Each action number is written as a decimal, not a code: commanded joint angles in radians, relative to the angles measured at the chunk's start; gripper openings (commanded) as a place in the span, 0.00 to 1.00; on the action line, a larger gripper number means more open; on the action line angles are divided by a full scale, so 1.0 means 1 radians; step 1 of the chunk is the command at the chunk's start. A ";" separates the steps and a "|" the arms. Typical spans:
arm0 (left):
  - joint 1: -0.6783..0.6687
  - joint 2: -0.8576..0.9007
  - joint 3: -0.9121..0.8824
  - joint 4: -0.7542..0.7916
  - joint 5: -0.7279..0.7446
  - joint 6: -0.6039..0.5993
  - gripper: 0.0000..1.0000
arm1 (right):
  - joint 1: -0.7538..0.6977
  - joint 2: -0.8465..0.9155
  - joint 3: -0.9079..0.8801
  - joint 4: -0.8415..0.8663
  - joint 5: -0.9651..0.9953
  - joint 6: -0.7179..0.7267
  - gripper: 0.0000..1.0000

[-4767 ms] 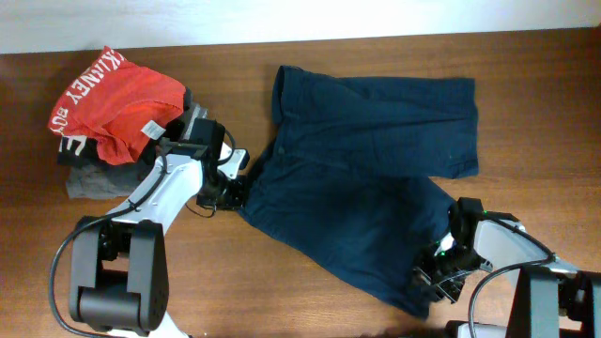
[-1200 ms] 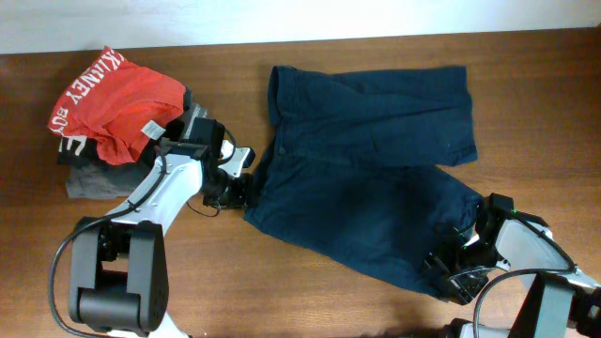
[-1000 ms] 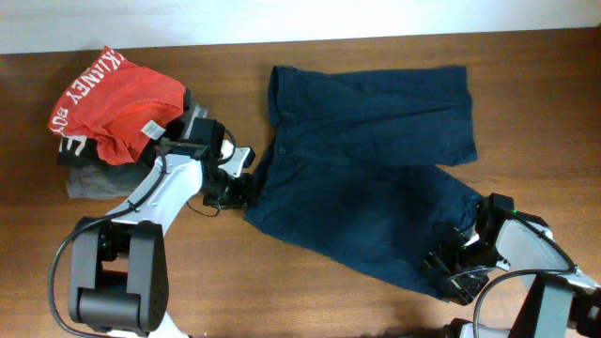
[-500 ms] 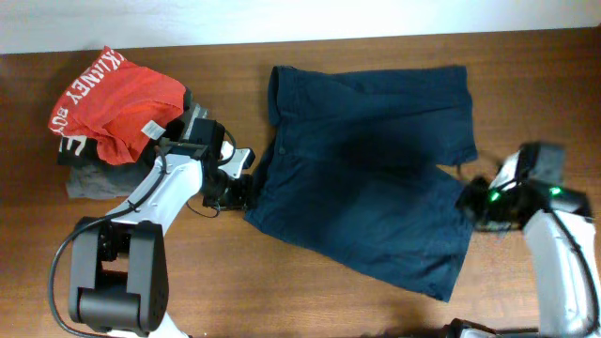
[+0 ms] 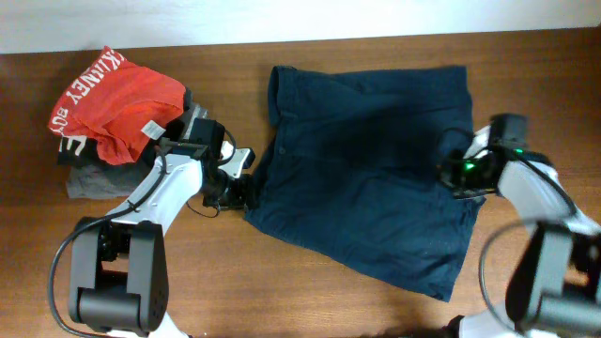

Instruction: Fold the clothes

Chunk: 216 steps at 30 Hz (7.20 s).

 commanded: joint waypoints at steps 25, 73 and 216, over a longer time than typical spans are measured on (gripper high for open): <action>-0.001 -0.027 0.013 0.017 0.064 -0.006 0.56 | 0.034 0.430 0.387 0.038 -0.015 0.053 0.04; -0.001 -0.027 0.013 0.043 0.074 -0.005 0.70 | 0.031 0.209 0.473 -0.392 -0.001 -0.230 0.04; -0.032 -0.175 -0.012 -0.165 -0.007 0.063 0.00 | -0.122 -0.590 0.090 -0.630 0.166 -0.108 0.04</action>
